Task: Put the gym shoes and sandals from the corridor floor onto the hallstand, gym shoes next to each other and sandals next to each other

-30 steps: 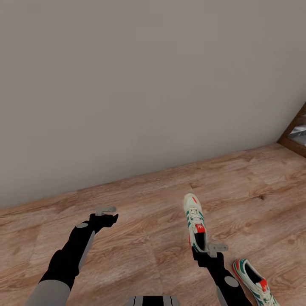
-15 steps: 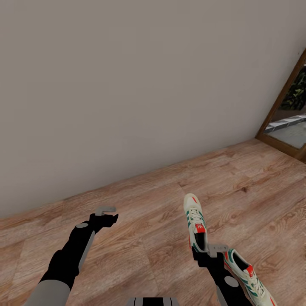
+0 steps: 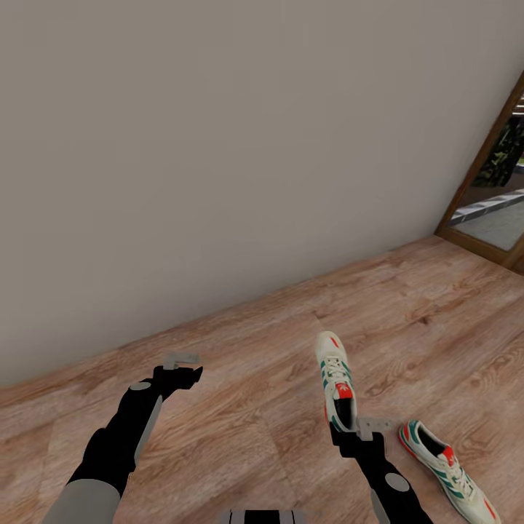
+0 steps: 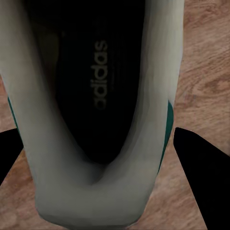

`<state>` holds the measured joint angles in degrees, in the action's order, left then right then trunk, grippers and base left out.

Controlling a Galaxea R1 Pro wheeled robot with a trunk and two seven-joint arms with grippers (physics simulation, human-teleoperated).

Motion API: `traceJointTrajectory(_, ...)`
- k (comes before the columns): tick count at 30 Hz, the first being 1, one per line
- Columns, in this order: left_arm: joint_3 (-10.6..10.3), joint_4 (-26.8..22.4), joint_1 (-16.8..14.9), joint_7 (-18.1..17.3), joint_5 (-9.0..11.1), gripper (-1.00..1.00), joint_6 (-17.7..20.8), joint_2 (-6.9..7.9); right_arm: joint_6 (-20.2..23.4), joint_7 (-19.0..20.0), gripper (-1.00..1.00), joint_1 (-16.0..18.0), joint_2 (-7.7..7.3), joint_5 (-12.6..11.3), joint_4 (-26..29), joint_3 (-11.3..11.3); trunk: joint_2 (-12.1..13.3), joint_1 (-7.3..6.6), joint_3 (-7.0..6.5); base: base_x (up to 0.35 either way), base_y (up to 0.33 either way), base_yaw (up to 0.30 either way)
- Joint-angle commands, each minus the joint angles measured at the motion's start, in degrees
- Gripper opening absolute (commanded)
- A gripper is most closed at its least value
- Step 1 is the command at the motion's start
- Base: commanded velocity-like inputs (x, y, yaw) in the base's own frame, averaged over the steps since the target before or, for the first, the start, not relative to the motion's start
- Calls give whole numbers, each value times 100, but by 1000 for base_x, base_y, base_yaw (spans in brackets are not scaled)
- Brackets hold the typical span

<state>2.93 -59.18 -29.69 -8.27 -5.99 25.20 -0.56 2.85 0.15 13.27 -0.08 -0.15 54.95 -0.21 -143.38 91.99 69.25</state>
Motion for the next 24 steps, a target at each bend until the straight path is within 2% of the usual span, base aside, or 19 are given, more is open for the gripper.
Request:
traceJointTrajectory(1, 20, -6, -2, -52, -61, 100, 20, -6, 28, -5, -100, 0, 0, -2, 13, -4, -2, 0, 5, 90, 248, -2)
traceJointTrajectory(9, 23, -6, -2, -52, -55, 100, 20, -6, 23, -6, -100, 0, -1, -2, 15, -21, -2, 0, 4, 134, 250, -23)
traceJointTrajectory(24, 12, -6, -2, -52, -61, 100, 25, -13, 23, -6, -100, 0, -1, -4, 7, -16, -2, 0, -55, 30, 40, -255)
